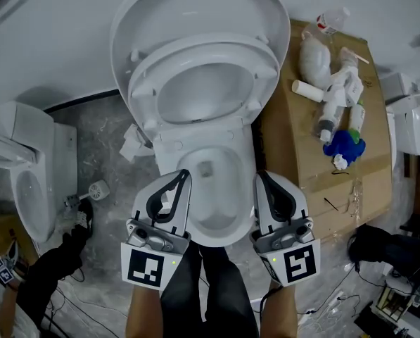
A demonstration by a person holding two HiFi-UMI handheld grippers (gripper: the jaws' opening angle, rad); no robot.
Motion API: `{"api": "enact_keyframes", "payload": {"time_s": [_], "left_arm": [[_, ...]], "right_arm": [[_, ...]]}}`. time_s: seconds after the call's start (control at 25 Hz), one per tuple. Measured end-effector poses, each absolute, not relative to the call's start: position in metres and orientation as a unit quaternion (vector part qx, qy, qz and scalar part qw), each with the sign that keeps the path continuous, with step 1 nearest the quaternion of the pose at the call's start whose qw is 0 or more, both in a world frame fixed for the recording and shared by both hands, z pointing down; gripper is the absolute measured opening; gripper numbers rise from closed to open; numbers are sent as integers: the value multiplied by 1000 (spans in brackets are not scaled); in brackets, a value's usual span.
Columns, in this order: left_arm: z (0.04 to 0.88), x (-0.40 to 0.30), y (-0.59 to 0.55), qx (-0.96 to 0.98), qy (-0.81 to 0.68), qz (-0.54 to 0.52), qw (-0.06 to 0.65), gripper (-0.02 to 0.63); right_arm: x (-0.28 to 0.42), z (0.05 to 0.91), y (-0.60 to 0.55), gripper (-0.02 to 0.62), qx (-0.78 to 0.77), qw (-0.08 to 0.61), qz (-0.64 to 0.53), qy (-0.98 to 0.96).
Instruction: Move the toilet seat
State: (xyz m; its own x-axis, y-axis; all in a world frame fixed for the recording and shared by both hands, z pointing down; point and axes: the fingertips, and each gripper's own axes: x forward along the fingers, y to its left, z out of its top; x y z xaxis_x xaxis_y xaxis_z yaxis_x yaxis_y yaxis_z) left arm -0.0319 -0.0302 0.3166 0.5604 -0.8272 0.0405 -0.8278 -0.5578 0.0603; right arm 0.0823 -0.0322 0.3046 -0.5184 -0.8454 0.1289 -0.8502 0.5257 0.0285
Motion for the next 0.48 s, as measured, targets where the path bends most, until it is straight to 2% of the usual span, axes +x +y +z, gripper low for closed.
{"api": "enact_keyframes", "payload": {"time_s": [0.48], "left_arm": [[317,-21,-19,887,-461,5,31,9]], "right_arm": [[86,306,-21,11,492,55,15,-869]]}}
